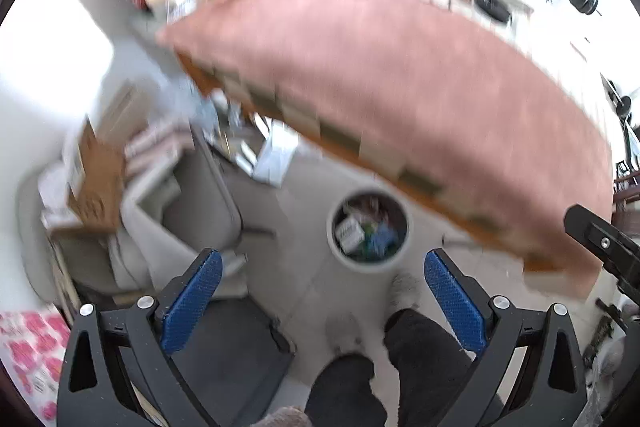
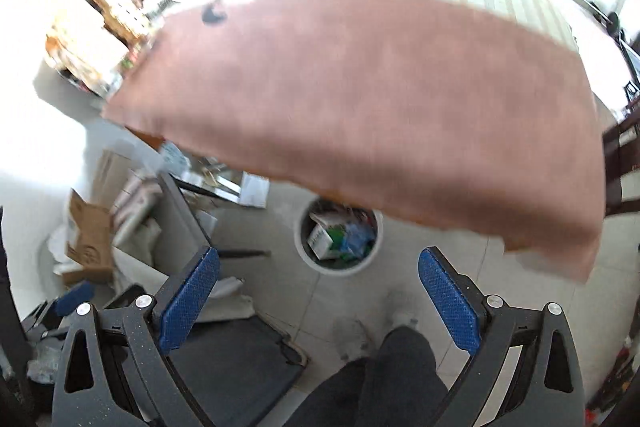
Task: Collect trash
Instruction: 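Move both tools back over the table, then grasp the black cup lid with the left tool while the right tool grasps the long white box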
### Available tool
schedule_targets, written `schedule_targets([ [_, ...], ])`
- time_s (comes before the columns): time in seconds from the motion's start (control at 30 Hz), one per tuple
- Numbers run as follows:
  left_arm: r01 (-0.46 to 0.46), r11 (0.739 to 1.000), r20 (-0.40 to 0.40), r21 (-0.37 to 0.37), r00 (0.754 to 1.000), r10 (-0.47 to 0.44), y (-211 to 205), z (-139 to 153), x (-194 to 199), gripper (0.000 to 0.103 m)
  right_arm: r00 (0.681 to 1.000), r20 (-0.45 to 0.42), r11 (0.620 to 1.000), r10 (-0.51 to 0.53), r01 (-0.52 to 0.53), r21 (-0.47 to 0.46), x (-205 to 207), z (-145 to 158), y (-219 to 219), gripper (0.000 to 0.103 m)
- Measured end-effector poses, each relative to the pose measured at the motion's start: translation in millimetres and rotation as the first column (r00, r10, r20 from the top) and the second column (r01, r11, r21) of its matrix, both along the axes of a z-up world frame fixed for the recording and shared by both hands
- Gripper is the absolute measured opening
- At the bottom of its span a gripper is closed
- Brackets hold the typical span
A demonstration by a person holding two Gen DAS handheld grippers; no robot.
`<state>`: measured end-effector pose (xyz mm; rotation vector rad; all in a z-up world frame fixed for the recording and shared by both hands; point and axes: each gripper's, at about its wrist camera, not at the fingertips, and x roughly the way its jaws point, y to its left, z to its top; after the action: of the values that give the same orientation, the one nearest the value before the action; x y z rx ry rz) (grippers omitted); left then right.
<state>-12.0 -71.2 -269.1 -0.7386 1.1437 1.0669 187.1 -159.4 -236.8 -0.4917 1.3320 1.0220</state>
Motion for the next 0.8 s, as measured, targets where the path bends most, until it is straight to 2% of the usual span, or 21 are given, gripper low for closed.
schedule_targets([
  [0.1,-0.009,0.999,-0.023,0.052,1.0,0.01,33,24,31,0.103,0.999,0.031,0.999,0.03,-0.03,0.022,33,32,37,0.101],
  [0.2,-0.046,0.997,-0.04,0.058,0.998,0.048,78,37,67,0.103,0.994,0.078,0.997,0.076,-0.078,0.022,76,56,83,0.101],
  [0.3,-0.102,0.993,-0.065,0.062,0.992,0.106,121,43,109,0.103,0.981,0.12,0.988,0.154,-0.152,-0.026,124,59,144,0.101],
  [0.37,-0.144,0.989,-0.073,0.035,0.986,0.147,148,38,136,0.103,0.963,0.158,0.974,0.22,-0.21,-0.082,158,52,190,0.101],
  [0.5,-0.215,0.975,-0.101,-0.057,0.973,0.208,200,11,193,0.103,0.899,0.22,0.918,0.378,-0.334,-0.213,217,23,283,0.101],
  [0.6,-0.252,0.962,-0.139,-0.102,0.961,0.237,231,-14,232,0.103,0.856,0.23,0.875,0.463,-0.401,-0.271,248,-3,337,0.099],
  [0.63,-0.259,0.959,-0.151,-0.114,0.959,0.241,241,-23,243,0.103,0.832,0.231,0.852,0.504,-0.436,-0.289,259,-14,356,0.096],
  [0.67,-0.264,0.956,-0.166,-0.127,0.956,0.242,249,-32,256,0.103,0.809,0.235,0.83,0.539,-0.464,-0.308,265,-26,371,0.087],
  [0.8,-0.286,0.942,-0.198,-0.173,0.947,0.251,272,-57,286,0.103,0.695,0.21,0.711,0.687,-0.586,-0.388,283,-64,421,0.086],
])
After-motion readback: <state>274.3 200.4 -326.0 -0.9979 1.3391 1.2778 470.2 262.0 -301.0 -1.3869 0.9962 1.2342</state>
